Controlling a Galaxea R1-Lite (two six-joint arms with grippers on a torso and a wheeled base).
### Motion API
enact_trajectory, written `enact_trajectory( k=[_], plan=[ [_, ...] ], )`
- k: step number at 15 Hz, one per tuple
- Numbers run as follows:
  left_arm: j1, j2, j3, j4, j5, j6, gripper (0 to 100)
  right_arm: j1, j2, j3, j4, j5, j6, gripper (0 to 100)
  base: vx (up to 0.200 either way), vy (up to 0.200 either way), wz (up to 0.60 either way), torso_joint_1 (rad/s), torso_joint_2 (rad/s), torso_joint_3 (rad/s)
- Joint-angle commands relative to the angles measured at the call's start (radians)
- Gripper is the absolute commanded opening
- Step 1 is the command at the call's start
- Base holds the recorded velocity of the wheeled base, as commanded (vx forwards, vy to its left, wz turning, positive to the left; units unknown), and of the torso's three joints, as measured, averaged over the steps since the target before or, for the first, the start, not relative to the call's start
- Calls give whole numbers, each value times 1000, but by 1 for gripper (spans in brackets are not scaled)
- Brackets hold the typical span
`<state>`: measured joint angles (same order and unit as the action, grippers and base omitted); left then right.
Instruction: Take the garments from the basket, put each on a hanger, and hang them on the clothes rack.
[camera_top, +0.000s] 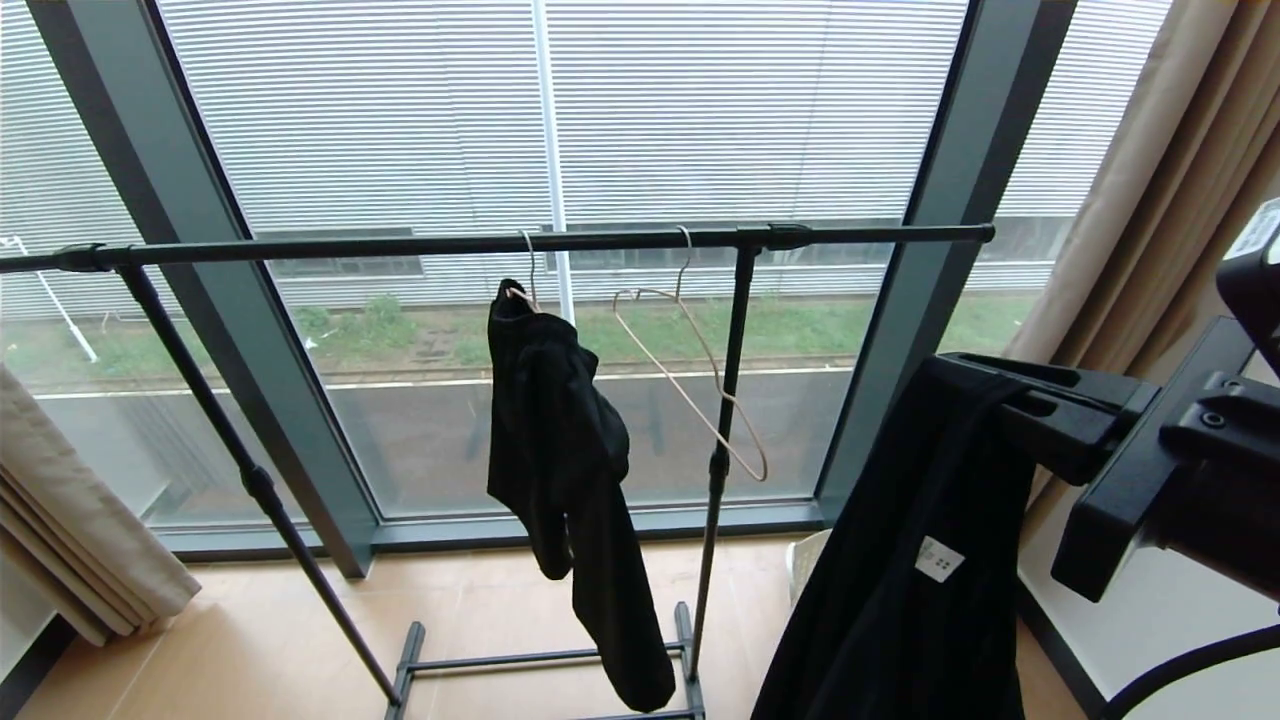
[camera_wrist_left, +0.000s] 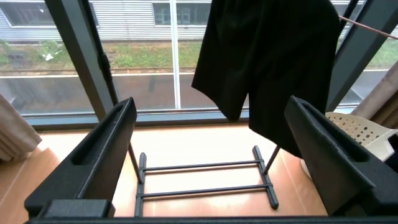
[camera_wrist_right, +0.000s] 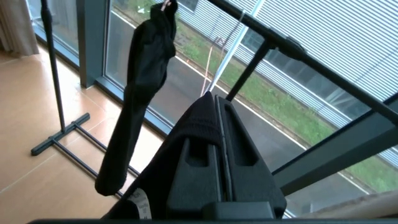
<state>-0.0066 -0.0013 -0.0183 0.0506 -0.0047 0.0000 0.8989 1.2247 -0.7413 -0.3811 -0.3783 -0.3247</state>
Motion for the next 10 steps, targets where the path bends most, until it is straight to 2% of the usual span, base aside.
enact_trajectory(
  k=[1, 2, 8, 10],
  plan=[
    [0, 1, 0, 0, 0, 0, 100, 0, 1, 0, -1, -1, -1, 0, 0, 0, 0, 0, 0, 0],
    [-1, 1, 0, -2, 0, 0, 100, 0, 1, 0, -1, -2, -1, 0, 0, 0, 0, 0, 0, 0],
    [0, 1, 0, 0, 0, 0, 100, 0, -1, 0, -1, -1, -1, 0, -200, 0, 0, 4, 1, 1],
    [0, 1, 0, 0, 0, 0, 100, 0, 1, 2, -1, -1, -2, 0, 0, 0, 0, 0, 0, 0]
  ],
)
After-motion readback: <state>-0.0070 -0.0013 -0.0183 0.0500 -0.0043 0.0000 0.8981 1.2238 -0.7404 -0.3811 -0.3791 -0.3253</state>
